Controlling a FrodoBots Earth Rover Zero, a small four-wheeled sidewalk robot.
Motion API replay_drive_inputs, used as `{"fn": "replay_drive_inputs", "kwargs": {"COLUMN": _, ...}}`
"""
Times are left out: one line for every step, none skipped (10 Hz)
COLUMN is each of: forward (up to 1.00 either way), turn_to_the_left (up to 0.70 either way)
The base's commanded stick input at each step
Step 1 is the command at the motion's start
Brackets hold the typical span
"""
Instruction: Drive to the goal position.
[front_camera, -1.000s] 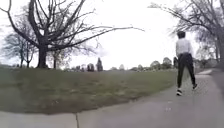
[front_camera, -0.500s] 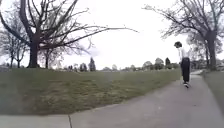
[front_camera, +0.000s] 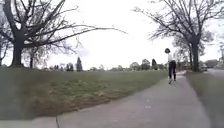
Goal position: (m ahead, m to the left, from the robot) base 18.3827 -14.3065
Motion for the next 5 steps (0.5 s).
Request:
{"fn": "replay_drive_inputs", "kwargs": {"forward": 0.00, "turn_to_the_left": -0.85}}
{"fn": "replay_drive_inputs", "kwargs": {"forward": 0.00, "turn_to_the_left": -0.85}}
{"fn": "replay_drive_inputs", "kwargs": {"forward": 0.00, "turn_to_the_left": -0.85}}
{"fn": "replay_drive_inputs", "kwargs": {"forward": 0.00, "turn_to_the_left": -0.85}}
{"fn": "replay_drive_inputs", "kwargs": {"forward": 0.00, "turn_to_the_left": -0.85}}
